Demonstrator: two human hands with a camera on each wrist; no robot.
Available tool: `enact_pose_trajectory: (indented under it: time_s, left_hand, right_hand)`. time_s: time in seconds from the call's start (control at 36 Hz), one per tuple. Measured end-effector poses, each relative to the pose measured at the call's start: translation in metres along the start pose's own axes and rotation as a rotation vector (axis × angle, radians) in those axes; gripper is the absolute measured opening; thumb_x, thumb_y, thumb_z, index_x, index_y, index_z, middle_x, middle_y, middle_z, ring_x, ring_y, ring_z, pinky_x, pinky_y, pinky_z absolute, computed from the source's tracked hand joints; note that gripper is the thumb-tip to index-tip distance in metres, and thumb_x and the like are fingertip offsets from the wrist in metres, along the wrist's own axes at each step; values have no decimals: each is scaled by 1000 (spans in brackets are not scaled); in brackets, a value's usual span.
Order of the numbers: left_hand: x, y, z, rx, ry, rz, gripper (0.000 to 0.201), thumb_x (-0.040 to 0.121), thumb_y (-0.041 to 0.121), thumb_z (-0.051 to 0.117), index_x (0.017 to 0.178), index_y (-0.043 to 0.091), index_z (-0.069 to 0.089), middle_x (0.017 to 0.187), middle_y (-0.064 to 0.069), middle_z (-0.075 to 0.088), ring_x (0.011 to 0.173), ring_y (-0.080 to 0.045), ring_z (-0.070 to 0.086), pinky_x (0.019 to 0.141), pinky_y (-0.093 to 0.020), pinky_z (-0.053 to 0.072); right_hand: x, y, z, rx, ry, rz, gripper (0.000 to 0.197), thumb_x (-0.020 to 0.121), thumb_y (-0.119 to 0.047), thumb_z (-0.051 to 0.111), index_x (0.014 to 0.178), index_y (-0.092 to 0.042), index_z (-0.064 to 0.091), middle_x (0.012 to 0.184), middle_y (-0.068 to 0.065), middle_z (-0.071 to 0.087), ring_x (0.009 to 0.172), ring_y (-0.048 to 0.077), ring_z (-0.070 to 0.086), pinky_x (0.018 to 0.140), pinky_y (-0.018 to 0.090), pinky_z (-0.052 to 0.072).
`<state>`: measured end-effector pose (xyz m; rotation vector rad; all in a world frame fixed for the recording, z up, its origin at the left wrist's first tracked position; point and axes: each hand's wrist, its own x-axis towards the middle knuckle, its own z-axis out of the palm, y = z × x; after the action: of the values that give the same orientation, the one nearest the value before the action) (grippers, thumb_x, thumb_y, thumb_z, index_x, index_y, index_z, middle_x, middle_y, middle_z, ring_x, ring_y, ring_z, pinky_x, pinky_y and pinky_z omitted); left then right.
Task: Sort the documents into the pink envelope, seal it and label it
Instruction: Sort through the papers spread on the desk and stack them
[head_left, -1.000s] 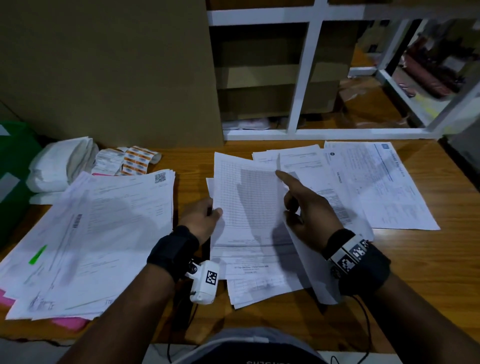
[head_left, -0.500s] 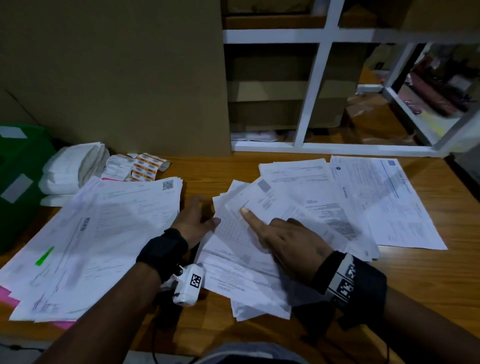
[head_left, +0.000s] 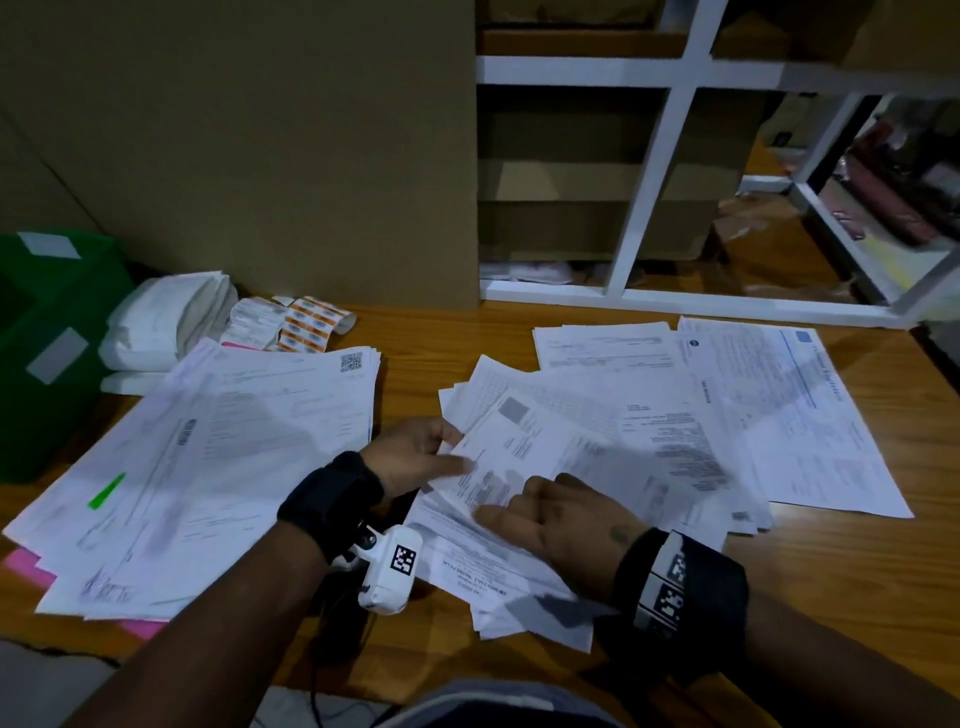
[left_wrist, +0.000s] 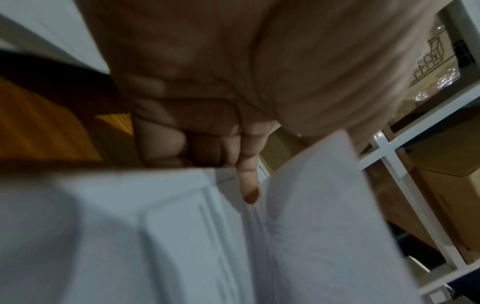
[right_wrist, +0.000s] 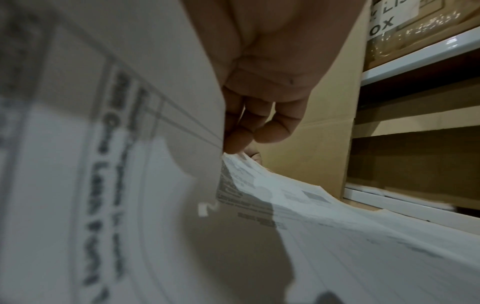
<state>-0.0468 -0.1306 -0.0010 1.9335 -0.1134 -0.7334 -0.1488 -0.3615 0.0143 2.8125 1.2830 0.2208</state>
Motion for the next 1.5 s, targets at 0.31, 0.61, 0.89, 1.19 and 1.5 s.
enact_pose_trajectory:
  time_s: [0.31,0.61,0.89,1.19,1.5]
  left_hand:
    - [-1,12,-8,-104,181,74,30,99,31,61,105,5,73,107,-3,75,87,-8,69,72,-15,53]
    - [-4,11,-24,-183,4,-191,83,73,90,45,110,21,73,113,-3,70,107,-23,62,87,-36,44]
    - [3,-10,-35,343,-4,83,20,88,38,75,97,20,79,98,6,78,93,-17,73,93,-45,57]
    - [-15,-14,-77,391,89,241,22,98,27,64,117,22,73,117,9,73,106,-12,68,97,-39,55]
    - [-30,-23,-123,128,474,341,11,93,11,69,86,21,70,100,1,72,83,1,64,79,-21,50]
  right_hand:
    - [-17,19,-2,-34,3,183,41,55,-17,85,93,-27,72,86,-4,61,80,22,61,58,35,49]
    - [-24,2,-16,129,74,43,38,62,-28,86,97,-32,72,90,-8,57,88,19,54,63,31,46]
    - [29,-16,-28,426,-32,229,39,87,-46,65,117,-22,69,106,2,66,98,24,59,81,39,54]
    - [15,59,-22,511,63,708,25,81,-33,74,105,-28,71,131,6,58,134,25,43,106,36,39]
    - [25,54,30,659,-27,851,31,82,-8,72,78,-39,67,89,-13,68,90,15,65,80,26,49]
